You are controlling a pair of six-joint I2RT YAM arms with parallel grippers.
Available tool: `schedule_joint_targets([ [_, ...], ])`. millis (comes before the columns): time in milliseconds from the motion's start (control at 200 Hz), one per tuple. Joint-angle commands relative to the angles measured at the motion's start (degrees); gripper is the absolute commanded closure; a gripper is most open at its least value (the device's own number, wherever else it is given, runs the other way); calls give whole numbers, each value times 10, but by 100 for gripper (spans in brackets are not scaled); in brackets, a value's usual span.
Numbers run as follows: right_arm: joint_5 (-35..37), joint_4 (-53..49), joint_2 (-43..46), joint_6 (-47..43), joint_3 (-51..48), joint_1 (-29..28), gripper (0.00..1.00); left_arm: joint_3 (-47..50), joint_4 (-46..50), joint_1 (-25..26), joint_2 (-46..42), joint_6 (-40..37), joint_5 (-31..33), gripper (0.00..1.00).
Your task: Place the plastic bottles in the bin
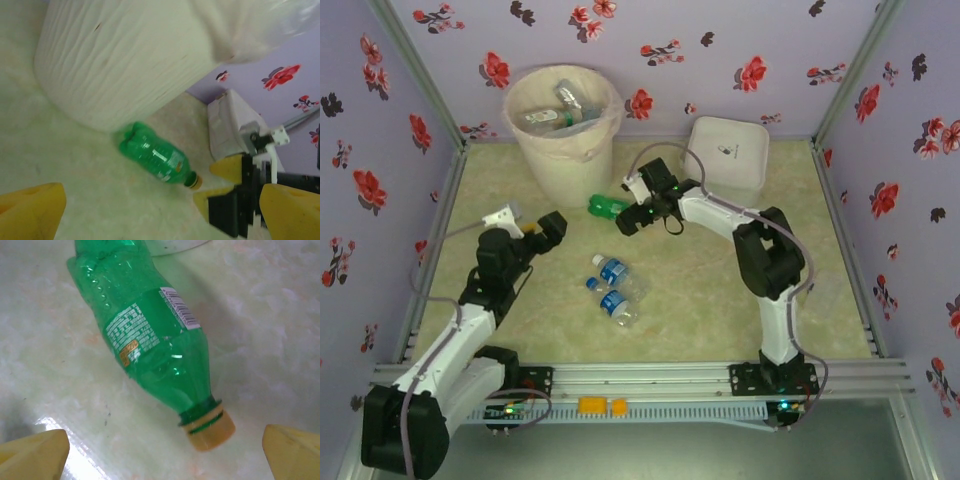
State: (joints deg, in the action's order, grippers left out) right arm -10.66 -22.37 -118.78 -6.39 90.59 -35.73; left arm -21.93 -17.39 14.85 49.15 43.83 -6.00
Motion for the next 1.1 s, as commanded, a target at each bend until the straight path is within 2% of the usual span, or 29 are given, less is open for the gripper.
schedule_joint_targets([
  [0, -3, -24, -46, -33, 67, 0, 0, 58, -101, 4, -15, 86, 18, 0],
  [185, -3, -35, -123, -28, 156, -1, 0, 113, -121, 4, -7, 137, 20, 0],
  [430, -43, -23, -172, 22, 190, -9, 4, 102, -88, 5, -4, 118, 18, 0],
  [705, -50, -20, -167, 32, 164, -15, 19, 91, -102, 5, 26, 122, 21, 0],
  [905, -91, -2, -142, 33, 140, -12, 44, 79, -94, 8, 34, 137, 19, 0],
  [1095, -129, 36, -83, 67, 95, -2, 48, 54, -80, 41, 20, 145, 31, 0],
])
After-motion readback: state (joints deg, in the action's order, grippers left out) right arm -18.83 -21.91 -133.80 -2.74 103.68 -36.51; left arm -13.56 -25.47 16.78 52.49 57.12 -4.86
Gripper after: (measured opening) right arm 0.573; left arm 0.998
